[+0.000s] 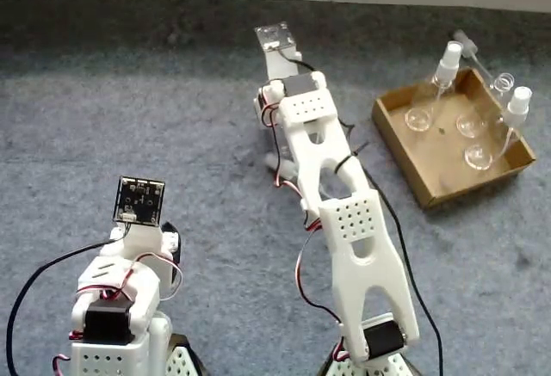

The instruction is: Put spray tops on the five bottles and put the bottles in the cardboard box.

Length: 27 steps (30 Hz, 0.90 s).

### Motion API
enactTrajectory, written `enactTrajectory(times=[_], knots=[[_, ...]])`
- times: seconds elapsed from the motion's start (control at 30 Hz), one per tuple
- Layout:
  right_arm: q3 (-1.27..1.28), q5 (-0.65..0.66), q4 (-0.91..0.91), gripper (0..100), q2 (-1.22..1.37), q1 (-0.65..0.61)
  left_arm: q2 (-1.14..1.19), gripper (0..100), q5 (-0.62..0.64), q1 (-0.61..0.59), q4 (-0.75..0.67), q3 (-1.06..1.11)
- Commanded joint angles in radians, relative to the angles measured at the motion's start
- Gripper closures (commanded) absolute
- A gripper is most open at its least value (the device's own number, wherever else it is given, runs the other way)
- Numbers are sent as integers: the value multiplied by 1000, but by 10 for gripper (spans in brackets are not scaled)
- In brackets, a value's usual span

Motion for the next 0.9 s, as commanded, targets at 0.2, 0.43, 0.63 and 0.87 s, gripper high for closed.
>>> enactTrajectory(times=[0.2, 0.43, 0.63, 0.87], knots=[[-338, -8, 188, 938, -64, 5, -4, 995, -6, 19, -3, -18], [-647, -3, 479, 938, -68, 5, -4, 995, -6, 19, -3, -18], [-694, -3, 536, 938, -125, 24, -4, 995, -6, 19, -3, -12], [-676, 6, 538, 938, -343, 31, -4, 994, -6, 19, -5, 4]])
